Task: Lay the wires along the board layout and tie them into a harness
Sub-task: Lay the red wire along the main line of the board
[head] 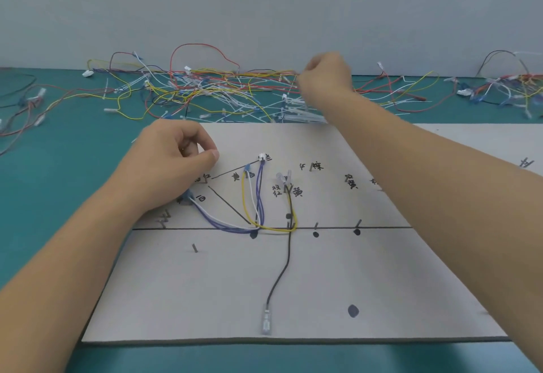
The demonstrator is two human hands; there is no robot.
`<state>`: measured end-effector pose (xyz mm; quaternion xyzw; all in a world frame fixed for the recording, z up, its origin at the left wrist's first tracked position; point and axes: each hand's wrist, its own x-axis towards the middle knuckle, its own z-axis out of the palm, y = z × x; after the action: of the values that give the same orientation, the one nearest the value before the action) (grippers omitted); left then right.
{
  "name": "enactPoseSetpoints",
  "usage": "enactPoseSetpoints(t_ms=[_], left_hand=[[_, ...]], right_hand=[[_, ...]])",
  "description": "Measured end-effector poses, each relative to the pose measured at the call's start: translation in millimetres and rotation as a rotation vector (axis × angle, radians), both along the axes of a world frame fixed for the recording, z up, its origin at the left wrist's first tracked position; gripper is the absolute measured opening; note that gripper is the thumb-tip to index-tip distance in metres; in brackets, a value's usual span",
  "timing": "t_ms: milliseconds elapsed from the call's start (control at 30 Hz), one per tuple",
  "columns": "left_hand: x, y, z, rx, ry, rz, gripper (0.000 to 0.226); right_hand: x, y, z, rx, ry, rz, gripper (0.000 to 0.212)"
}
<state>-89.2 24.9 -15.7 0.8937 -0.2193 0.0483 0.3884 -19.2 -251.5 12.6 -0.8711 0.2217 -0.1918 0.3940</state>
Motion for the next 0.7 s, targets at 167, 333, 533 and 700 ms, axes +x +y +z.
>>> enactPoseSetpoints(t_ms=[167,333,533,700], left_hand=[[-2,-1,0,-0.025,0.013,-0.024,0.012],[-4,-2,3,-0.078,0.008,-0.039,0.012],[-6,-11,5,-0.186,0.038,-0.052,0.009],[2,-15,15,-0.161,0.047,-0.043,0.013]], right_hand=[[-37,-7,36,0.835,-0.05,0.171,0.018],[-76,-12,48,1.006,-0.097,0.267,0.033],[-114,-23,49,1.151,-0.298,0.405,0.019],[-131,-39,41,1.3,-0.318,0.45,0.026]])
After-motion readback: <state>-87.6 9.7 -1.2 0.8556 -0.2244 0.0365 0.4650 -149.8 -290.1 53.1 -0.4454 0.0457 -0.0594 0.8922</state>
